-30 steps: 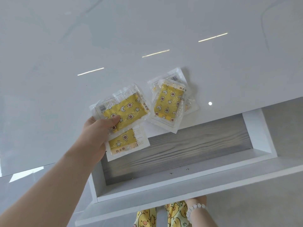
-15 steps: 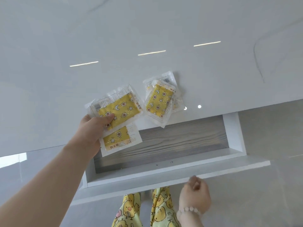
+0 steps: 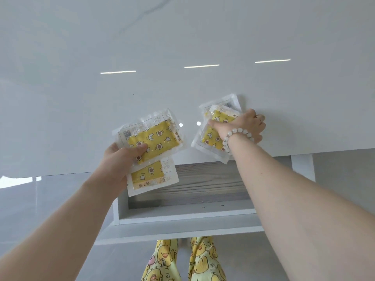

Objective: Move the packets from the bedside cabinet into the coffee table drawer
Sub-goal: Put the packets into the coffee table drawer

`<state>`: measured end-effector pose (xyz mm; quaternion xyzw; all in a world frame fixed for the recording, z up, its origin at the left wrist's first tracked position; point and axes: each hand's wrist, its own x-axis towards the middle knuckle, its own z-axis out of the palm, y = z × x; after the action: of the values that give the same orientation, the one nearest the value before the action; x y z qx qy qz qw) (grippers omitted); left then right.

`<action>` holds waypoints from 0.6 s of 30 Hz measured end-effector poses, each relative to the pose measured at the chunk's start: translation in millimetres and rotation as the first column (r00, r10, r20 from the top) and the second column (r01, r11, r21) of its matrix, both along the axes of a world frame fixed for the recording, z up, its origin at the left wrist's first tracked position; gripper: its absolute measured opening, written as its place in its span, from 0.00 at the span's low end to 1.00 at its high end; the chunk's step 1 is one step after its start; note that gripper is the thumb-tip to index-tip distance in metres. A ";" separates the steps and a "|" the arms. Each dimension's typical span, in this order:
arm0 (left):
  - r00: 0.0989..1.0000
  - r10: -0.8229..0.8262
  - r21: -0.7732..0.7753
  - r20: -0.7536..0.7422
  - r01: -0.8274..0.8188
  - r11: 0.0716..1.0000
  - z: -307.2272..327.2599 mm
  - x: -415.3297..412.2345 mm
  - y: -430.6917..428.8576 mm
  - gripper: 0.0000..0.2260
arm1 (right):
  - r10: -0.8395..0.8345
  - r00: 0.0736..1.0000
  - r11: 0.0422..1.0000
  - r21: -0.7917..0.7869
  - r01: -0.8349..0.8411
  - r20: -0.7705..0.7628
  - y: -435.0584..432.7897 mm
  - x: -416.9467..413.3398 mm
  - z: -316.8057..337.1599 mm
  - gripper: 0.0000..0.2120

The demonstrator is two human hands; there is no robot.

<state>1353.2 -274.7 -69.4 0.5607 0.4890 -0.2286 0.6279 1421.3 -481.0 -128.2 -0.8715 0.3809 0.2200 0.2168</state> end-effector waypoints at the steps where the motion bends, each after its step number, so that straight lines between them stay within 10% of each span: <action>1: 1.000 0.008 0.007 -0.012 -0.008 1.000 -3.1 -3.1 3.7 0.13 | -0.021 1.000 1.000 0.016 0.021 0.011 1.3 -1.5 -2.2 0.43; 18: 0.997 0.047 -0.058 -0.067 -0.051 0.997 -1.7 -39.5 6.9 0.08 | -0.292 0.956 0.888 0.382 0.255 0.040 9.9 -76.5 7.5 0.18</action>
<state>1313.7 -267.8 -71.1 0.5219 0.5158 -0.2460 0.6333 1344.8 -471.2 -120.7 -0.7615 0.4402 0.2135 0.4253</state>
